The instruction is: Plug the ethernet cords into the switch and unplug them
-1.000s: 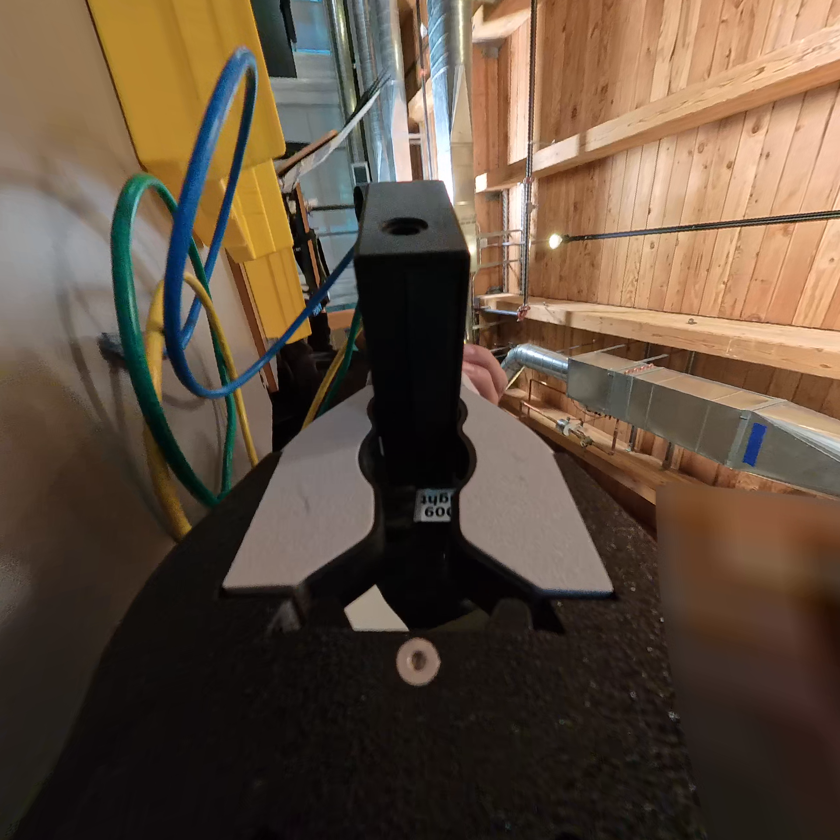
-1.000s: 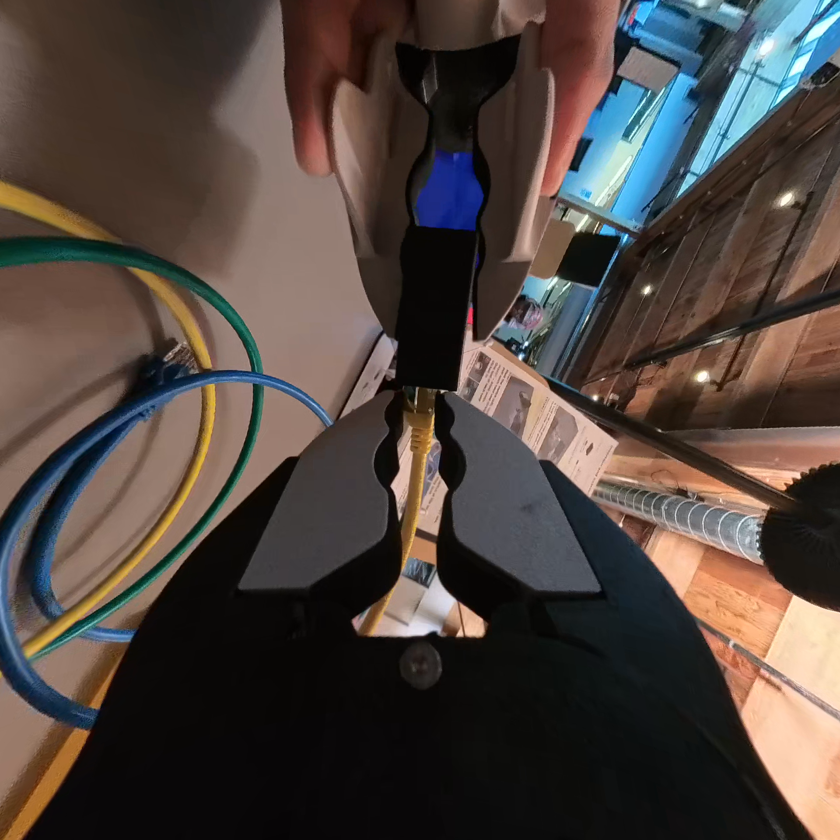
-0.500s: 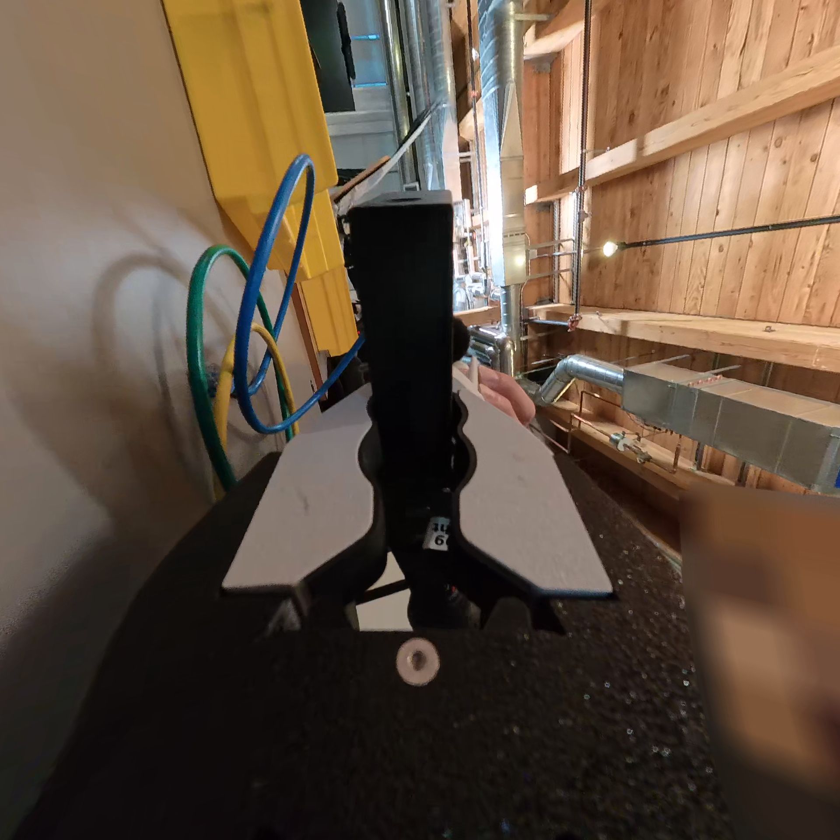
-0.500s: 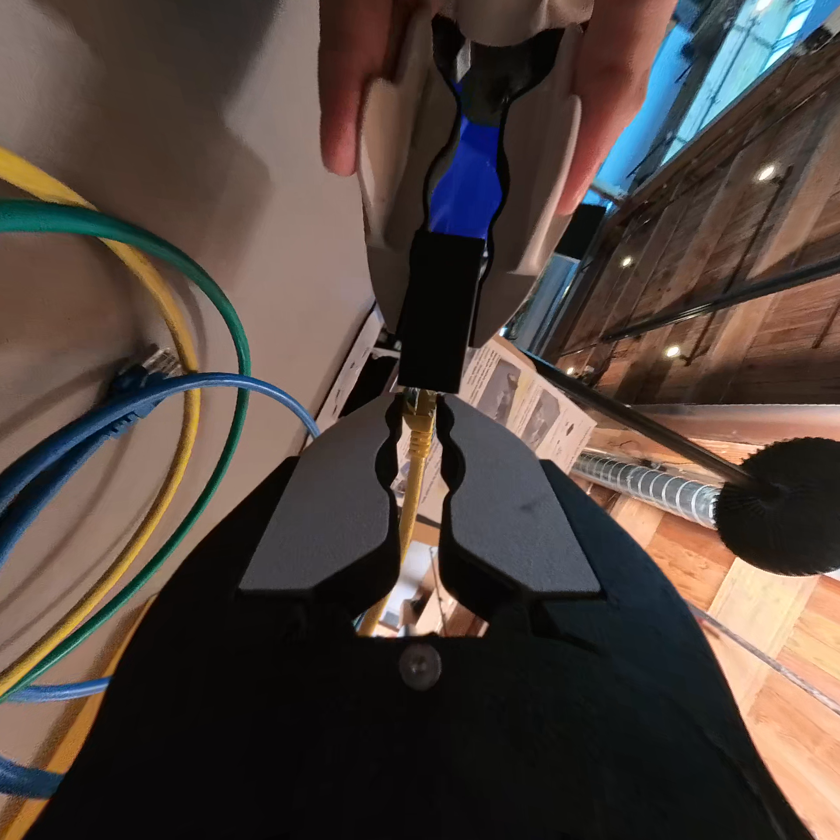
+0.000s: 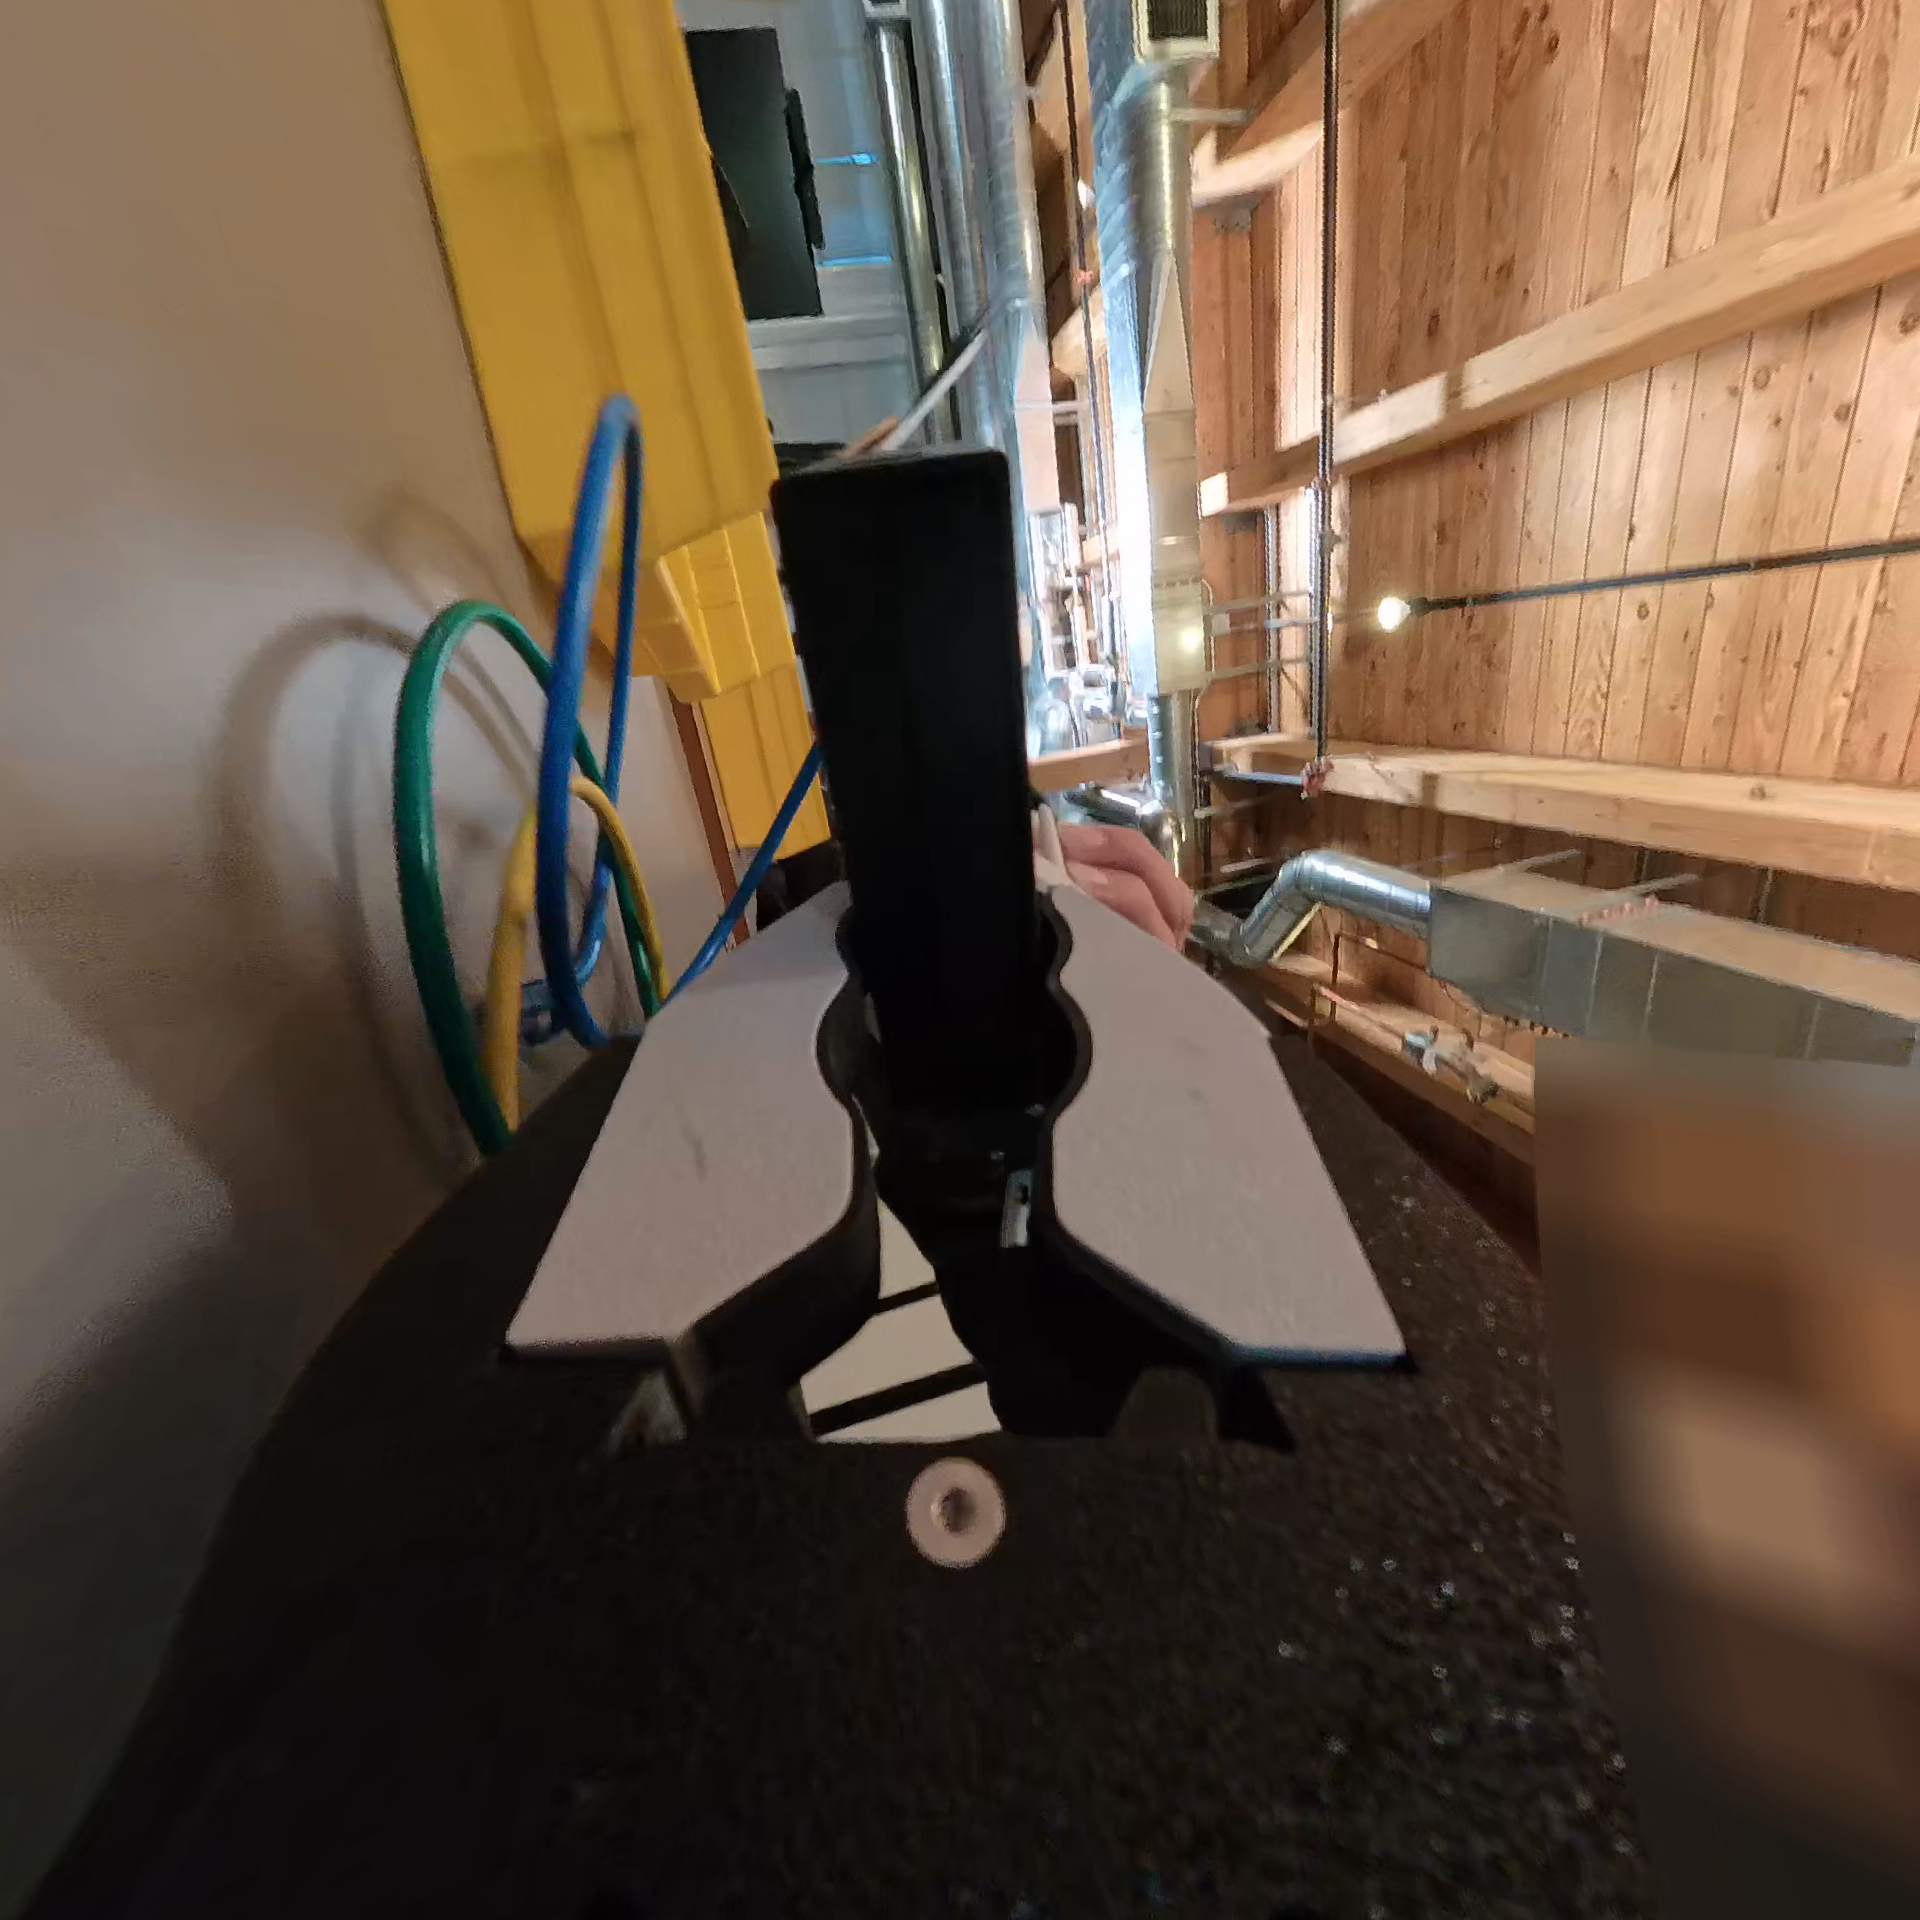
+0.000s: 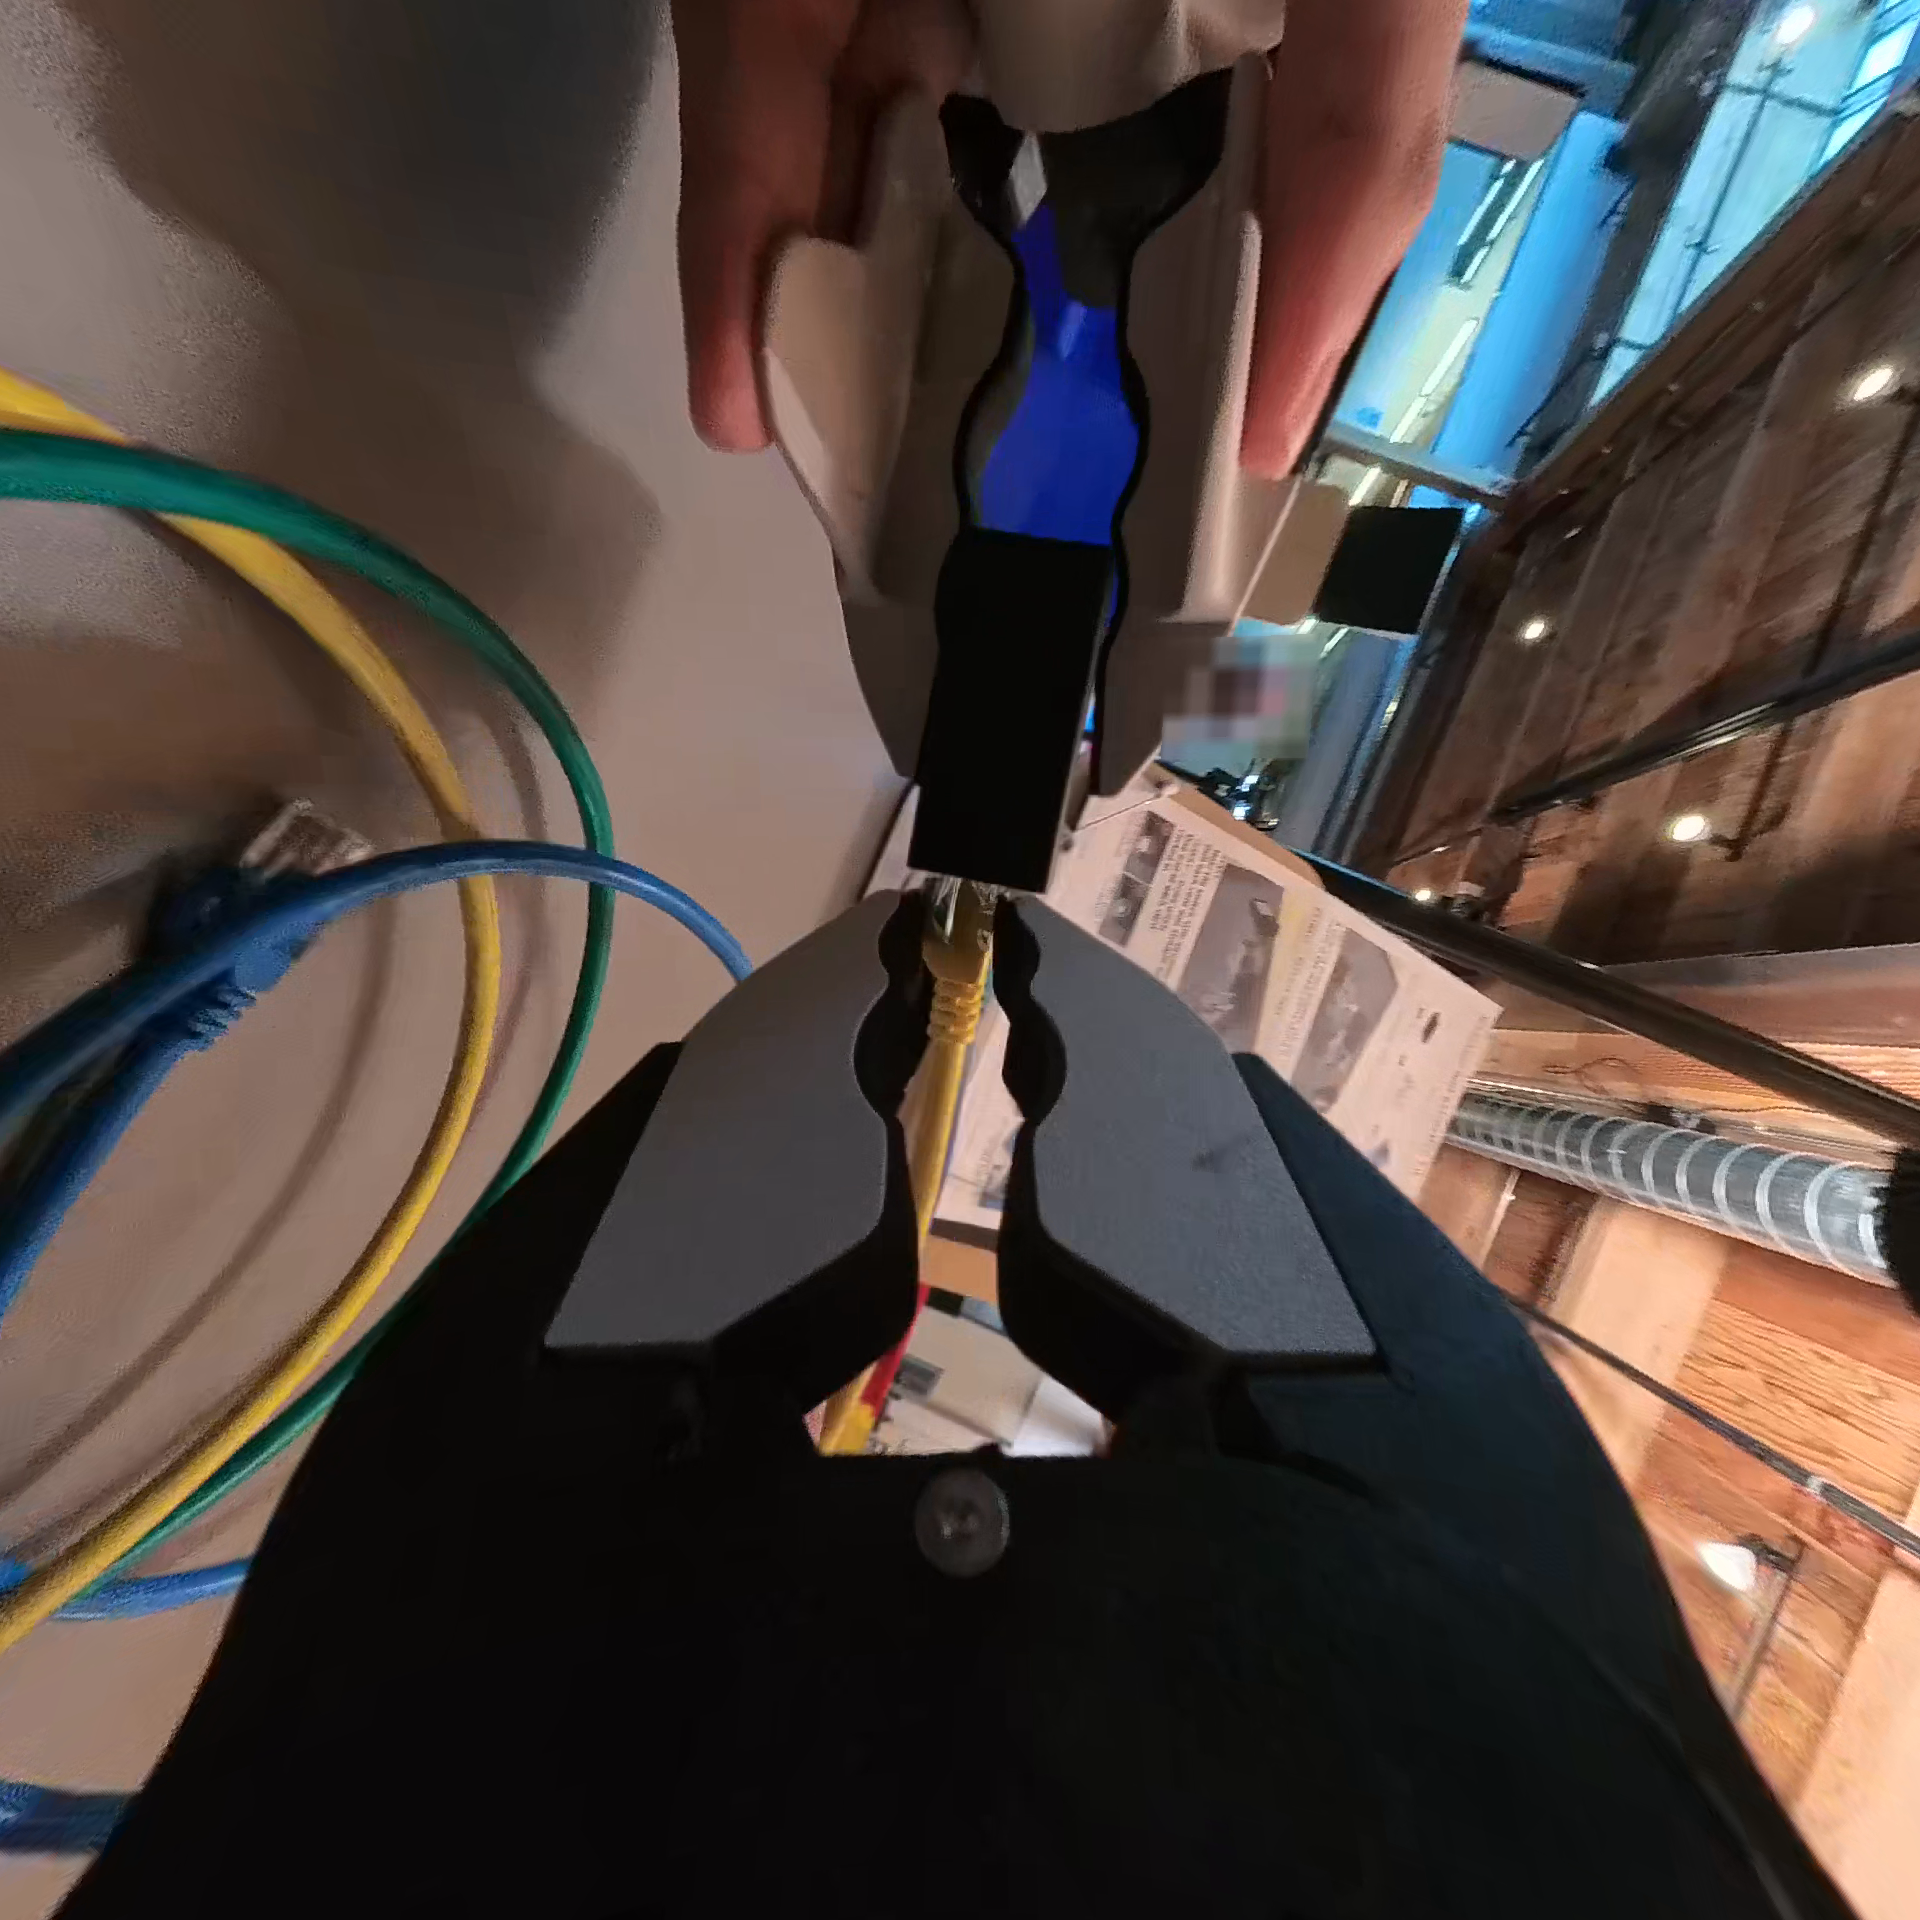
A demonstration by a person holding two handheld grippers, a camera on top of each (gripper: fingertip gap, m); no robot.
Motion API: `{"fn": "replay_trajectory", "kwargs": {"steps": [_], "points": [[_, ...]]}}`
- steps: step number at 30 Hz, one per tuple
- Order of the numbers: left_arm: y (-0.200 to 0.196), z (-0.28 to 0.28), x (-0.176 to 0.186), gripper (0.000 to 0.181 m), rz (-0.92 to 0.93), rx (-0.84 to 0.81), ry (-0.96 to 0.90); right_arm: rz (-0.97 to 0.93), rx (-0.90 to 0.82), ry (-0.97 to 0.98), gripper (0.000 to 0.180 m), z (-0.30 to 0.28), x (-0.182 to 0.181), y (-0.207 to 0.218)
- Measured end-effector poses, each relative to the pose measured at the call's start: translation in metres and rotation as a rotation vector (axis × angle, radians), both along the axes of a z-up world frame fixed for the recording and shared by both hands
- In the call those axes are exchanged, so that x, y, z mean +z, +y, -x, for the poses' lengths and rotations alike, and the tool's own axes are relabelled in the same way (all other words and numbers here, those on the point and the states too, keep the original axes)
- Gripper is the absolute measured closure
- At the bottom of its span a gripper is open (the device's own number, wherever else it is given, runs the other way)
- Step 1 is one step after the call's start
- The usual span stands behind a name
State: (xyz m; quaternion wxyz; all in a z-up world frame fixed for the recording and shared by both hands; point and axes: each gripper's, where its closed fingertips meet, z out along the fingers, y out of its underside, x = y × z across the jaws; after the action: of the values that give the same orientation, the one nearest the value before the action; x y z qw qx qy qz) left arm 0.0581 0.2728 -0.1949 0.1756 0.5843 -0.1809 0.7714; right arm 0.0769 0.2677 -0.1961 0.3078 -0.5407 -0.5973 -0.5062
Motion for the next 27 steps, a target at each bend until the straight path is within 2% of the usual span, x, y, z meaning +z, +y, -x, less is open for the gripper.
{"fn": "replay_trajectory", "kwargs": {"steps": [5, 8, 18, 22, 27], "points": [[0.002, -0.011, -0.020, 0.144, -0.033, 0.090, 0.089, 0.055, -0.047, -0.001, 0.166, -0.002, -0.019, -0.002], [-0.001, -0.011, -0.021, 0.149, 0.027, 0.052, 0.076, 0.053, -0.061, -0.027, 0.166, -0.002, -0.020, -0.005], [-0.017, 0.002, -0.005, 0.151, 0.133, -0.021, 0.015, 0.069, -0.031, -0.187, 0.166, 0.008, -0.001, -0.018], [-0.018, 0.011, 0.001, 0.151, 0.086, -0.009, 0.001, 0.090, -0.044, -0.096, 0.166, 0.017, 0.004, -0.019], [-0.019, 0.014, 0.011, 0.151, -0.004, 0.050, -0.016, 0.027, -0.296, 0.275, 0.164, 0.020, 0.012, -0.021]]}}
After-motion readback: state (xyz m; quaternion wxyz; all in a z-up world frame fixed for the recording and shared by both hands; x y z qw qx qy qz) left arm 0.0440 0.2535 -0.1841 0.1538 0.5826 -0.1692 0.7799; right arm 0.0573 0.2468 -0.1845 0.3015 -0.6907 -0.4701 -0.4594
